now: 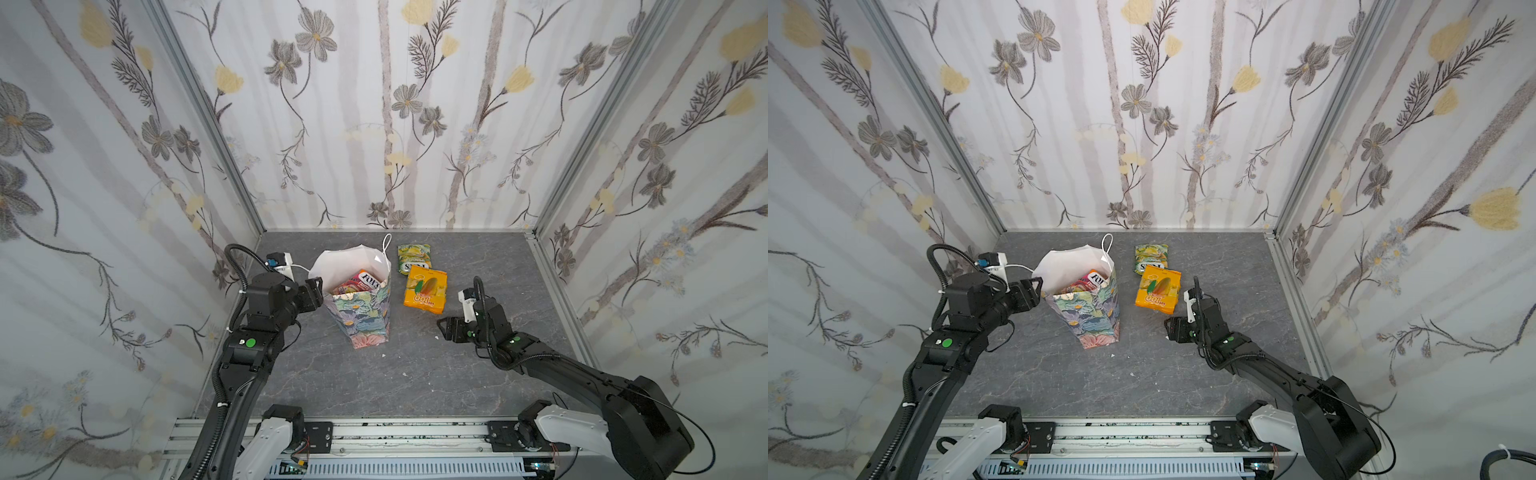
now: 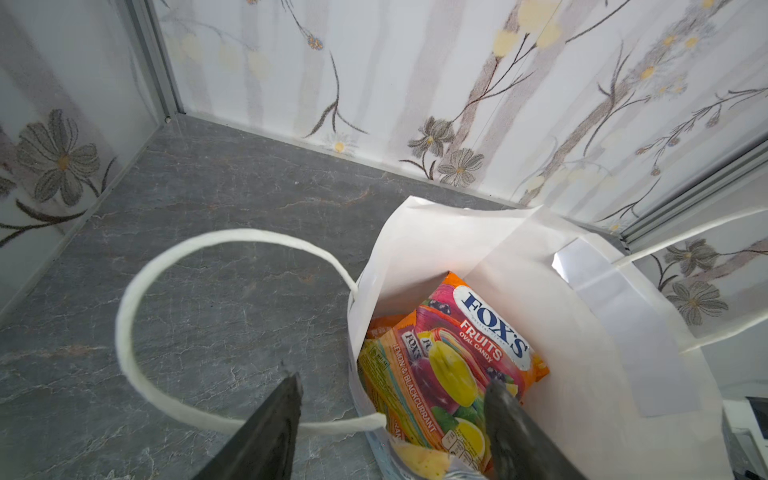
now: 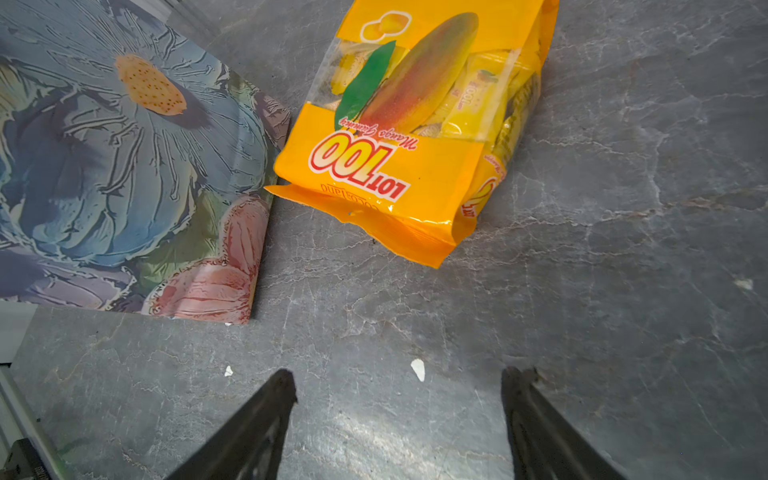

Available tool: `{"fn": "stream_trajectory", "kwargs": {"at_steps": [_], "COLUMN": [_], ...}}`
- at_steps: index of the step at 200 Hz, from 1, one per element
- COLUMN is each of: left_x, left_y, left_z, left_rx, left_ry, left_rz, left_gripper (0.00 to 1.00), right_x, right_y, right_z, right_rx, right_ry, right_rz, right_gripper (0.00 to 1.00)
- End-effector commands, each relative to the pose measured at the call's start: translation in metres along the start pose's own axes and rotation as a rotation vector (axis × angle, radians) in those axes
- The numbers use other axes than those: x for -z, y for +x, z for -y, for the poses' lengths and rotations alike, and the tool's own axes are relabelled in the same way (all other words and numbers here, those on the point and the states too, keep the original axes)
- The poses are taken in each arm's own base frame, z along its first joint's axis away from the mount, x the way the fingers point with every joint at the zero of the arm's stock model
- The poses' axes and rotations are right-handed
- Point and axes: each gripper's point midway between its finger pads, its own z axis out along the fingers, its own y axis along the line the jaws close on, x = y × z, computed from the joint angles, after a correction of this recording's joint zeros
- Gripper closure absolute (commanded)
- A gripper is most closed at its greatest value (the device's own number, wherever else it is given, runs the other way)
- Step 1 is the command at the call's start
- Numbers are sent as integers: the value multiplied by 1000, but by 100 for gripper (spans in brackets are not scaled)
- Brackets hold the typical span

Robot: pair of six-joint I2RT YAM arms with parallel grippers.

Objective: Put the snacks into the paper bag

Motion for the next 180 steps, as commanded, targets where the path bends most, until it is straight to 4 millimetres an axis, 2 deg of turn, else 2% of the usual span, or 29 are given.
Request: {"fn": "stream_trajectory", "kwargs": {"at_steps": [1, 38, 75, 104, 114, 116, 121, 160, 163, 180], "left_x": [2, 4, 1, -9, -10, -9, -9, -4, -5, -7], "left_y": [8, 14, 18, 24, 25, 24, 24, 24, 25, 30], "left_z": [-8, -26, -33, -28, -23, -22, -22, -26, -26, -28], "left_rx": [18, 31, 74, 102, 99, 98, 97, 80, 80, 86], "left_ry": [-38, -98, -61, 31, 66, 70, 74, 59, 58, 54], "left_rz": [-35, -50, -47, -28, -18, -13, -3, 31, 29, 12], "left_gripper": [29, 27, 23, 23, 24, 24, 24, 25, 25, 25], "right_x": [-5, -19, -31, -42, -47, -47, -49, -60, -66, -70], "right_y": [-20, -32, -43, -48, -42, -51, -53, -52, -46, -44], "right_z": [-13, -5, 3, 7, 10, 5, 5, 0, 4, 7], "right_rx": [34, 64, 97, 94, 96, 101, 106, 104, 97, 85], "right_ry": [-60, -27, 5, -9, -8, -15, -15, -47, -41, -29], "right_rz": [46, 33, 19, -2, -28, -13, -16, -52, -75, -82], "right_gripper": [22, 23, 23, 23, 24, 24, 24, 28, 29, 30]}}
